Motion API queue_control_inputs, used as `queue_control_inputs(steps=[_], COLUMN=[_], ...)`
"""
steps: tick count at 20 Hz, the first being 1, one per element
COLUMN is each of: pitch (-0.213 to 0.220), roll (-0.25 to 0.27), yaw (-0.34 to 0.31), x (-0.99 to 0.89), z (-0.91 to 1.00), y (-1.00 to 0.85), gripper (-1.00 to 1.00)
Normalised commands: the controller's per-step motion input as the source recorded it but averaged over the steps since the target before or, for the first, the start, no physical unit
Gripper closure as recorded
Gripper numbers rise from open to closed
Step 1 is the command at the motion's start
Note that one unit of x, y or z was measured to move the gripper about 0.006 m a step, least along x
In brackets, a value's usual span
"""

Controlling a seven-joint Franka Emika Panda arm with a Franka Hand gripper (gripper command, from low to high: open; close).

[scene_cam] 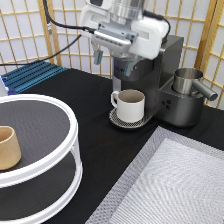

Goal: Make coffee

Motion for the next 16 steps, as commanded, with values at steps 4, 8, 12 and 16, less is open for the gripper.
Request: queue_control_inputs(steps=[4,8,12,16], pitch=[-0.068,-0.068,-0.078,-0.049], roll=[0.014,0.051,0.095,0.046], yaw=[0.212,0.253,0.293,0.308], x=[-0.33,-0.22,-0.11,-0.02], z=[0.95,0.74,0.35,0.00], y=[0.37,0.24,0.13,0.19], gripper=[-1.00,-1.00,-1.00,-1.00])
